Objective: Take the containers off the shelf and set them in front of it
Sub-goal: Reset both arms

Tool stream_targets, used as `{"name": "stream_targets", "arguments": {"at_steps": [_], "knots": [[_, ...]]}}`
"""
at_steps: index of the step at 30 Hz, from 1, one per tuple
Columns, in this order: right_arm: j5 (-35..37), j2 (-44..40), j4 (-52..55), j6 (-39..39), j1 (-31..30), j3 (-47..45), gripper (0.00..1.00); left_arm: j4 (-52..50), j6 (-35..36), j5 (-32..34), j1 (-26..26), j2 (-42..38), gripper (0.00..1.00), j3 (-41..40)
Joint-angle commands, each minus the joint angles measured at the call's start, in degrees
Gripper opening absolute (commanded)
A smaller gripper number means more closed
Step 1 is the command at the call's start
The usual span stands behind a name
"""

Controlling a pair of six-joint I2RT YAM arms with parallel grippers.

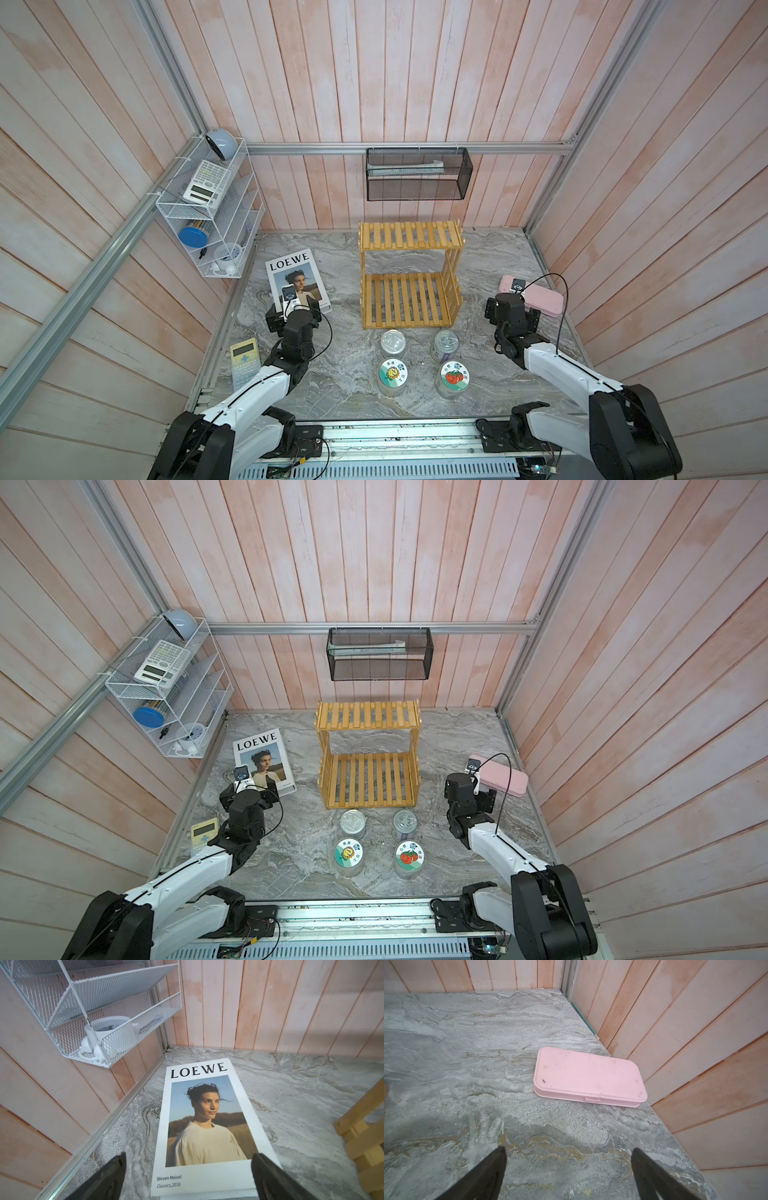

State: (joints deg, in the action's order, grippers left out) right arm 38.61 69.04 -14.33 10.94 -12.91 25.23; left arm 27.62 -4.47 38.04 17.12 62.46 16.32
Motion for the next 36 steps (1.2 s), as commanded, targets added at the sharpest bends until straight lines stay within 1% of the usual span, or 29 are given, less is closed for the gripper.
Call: {"name": "stream_targets", "arguments": {"at_steps": [1,3,6,8,9,10,11,13,14,16,18,21,23,25,28,30,31,33,36], "knots": [[5.39,3.3,-14.03,-3.83,0.26,-0.91,0.98,17.17,3.67,-2.73,-2.34,3.99,1.0,-3.09],[6.02,6.08,-20.16,-4.55,0.24,-2.05,0.98,23.41,4.37,-4.02,-3.38,7.8,1.0,-4.0],[6.57,11.45,-29.49,-6.67,0.29,-3.12,0.98,30.78,6.14,-4.55,-4.37,14.53,1.0,-3.27],[6.68,12.88,-29.87,-8.68,-0.01,-1.99,0.98,35.76,7.07,-4.66,-5.6,19.83,1.0,-2.21],[7.09,13.57,-32.58,-9.6,-0.01,-2.42,0.98,37.41,7.04,-4.73,-6.3,22.25,1.0,-1.7],[7.11,14.33,-36.36,-9.96,0.24,-3.55,0.98,35.9,6.11,-5.04,-6.76,23.45,1.0,-0.73],[6.43,15.69,-41.09,-9.95,0.9,-5.22,0.98,37.61,6.07,-5.97,-7.28,25.01,1.0,-0.58],[5.51,18.08,-47.14,-10.39,1.55,-7.05,0.98,35.98,4.67,-6.82,-8.14,24.19,1.0,-0.8],[4.75,17.67,-46.22,-10.4,1.32,-7.13,0.98,34.97,3.57,-7.56,-9.13,23.45,1.0,-0.92],[3.88,17.48,-45.76,-10.44,1.34,-7.04,0.98,38.46,1.77,-8.54,-10.7,25.72,1.0,-1.78],[2.31,17.72,-47.73,-11.01,1.39,-7.9,0.98,45.4,2.73,-9.31,-10.89,29.9,1.0,-2.62],[-1.29,18.3,-50.1,-12.17,1.4,-8.96,0.98,40.57,1.69,-9.87,-11.06,27.47,1.0,-2.27],[-3.77,19.19,-51.2,-13.22,1.31,-9.05,0.98,43.97,2.34,-9.74,-11.06,29.27,1.0,-2.54],[-4.7,18.7,-51.39,-12.7,1.69,-9.73,0.98,43.17,1.77,-10.0,-11.06,28.51,1.0,-2.74],[-9.14,20.66,-55.02,-12.5,2.76,-11.32,0.98,43.82,2.22,-10.0,-11.06,29.0,1.0,-2.61],[-8.75,24.55,-60.3,-13.24,2.74,-11.48,0.98,42.14,1.99,-9.66,-11.06,28.6,1.0,-2.1],[-8.29,24.87,-61.45,-13.46,2.47,-11.67,0.98,41.93,2.1,-9.51,-11.06,28.75,1.0,-1.85],[-8.47,23.54,-58.58,-13.06,2.37,-11.52,0.98,41.15,1.92,-9.47,-11.06,28.42,1.0,-1.72],[-8.0,24.57,-60.62,-13.73,1.97,-11.52,0.98,41.32,1.93,-9.48,-11.05,28.49,1.0,-1.72]]}}
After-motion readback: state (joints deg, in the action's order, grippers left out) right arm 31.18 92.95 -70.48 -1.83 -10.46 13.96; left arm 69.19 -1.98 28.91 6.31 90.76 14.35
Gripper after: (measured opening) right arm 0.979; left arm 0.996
